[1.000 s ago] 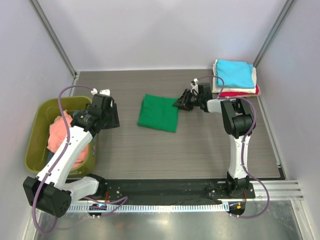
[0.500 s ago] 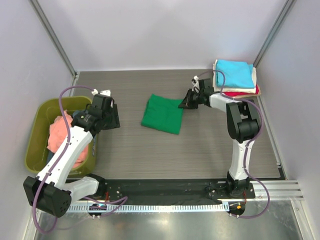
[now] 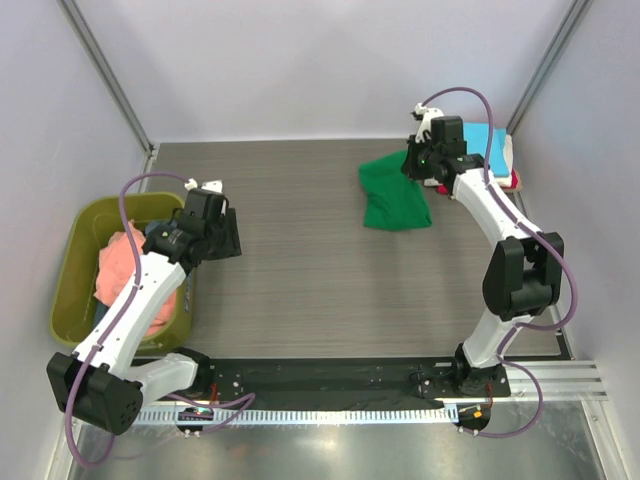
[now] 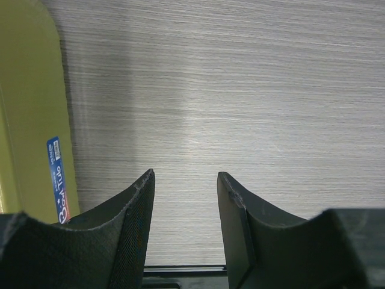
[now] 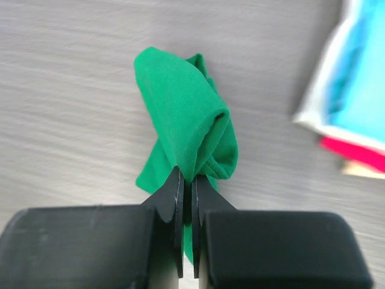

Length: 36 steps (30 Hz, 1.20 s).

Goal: Fold and stack the t-shirts
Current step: Neatly place the folded tshirt to the corner

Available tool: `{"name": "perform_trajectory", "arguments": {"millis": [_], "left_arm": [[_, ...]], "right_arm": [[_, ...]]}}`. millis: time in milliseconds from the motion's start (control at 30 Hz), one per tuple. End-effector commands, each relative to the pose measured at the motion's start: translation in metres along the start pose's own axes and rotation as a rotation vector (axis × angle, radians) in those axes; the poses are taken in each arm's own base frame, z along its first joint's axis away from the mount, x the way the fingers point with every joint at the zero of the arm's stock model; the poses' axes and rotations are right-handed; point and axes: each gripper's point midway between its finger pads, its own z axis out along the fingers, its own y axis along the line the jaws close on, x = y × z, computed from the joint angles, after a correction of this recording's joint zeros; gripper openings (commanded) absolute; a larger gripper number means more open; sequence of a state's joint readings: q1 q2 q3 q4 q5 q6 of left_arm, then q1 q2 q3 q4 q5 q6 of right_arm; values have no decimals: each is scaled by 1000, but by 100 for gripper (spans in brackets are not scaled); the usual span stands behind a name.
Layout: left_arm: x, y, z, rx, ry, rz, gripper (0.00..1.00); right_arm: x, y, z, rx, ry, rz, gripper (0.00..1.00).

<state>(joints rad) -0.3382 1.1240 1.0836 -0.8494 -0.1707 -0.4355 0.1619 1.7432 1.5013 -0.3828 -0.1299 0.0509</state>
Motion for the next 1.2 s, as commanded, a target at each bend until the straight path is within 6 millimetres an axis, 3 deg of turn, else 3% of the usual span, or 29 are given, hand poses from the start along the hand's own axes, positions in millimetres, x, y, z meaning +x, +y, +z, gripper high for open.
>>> {"name": "perform_trajectory", "arguments": {"millis": [0, 167, 267, 500, 667, 867, 1167], "left_arm": [[-4, -2, 3, 16, -12, 10, 47], [-3, -3, 6, 18, -2, 13, 47], [-2, -3, 7, 15, 3, 15, 47], [-1, -2, 10, 7, 13, 16, 47], [1, -3, 13, 8, 27, 19, 47], [0, -3, 14, 3, 28, 18, 46], [3, -2, 16, -5, 38, 20, 46]], "right_arm": [[-61, -28, -38, 114, -154, -129, 1], [-112, -51, -71, 159, -282, -149, 1], [-132, -58, -85, 170, -331, -162, 1], [-160, -83, -108, 168, -403, -153, 1], [-186, -81, -127, 158, -471, -166, 1], [-202, -81, -138, 173, -506, -191, 1], [-199, -91, -120, 175, -465, -243, 1]]}}
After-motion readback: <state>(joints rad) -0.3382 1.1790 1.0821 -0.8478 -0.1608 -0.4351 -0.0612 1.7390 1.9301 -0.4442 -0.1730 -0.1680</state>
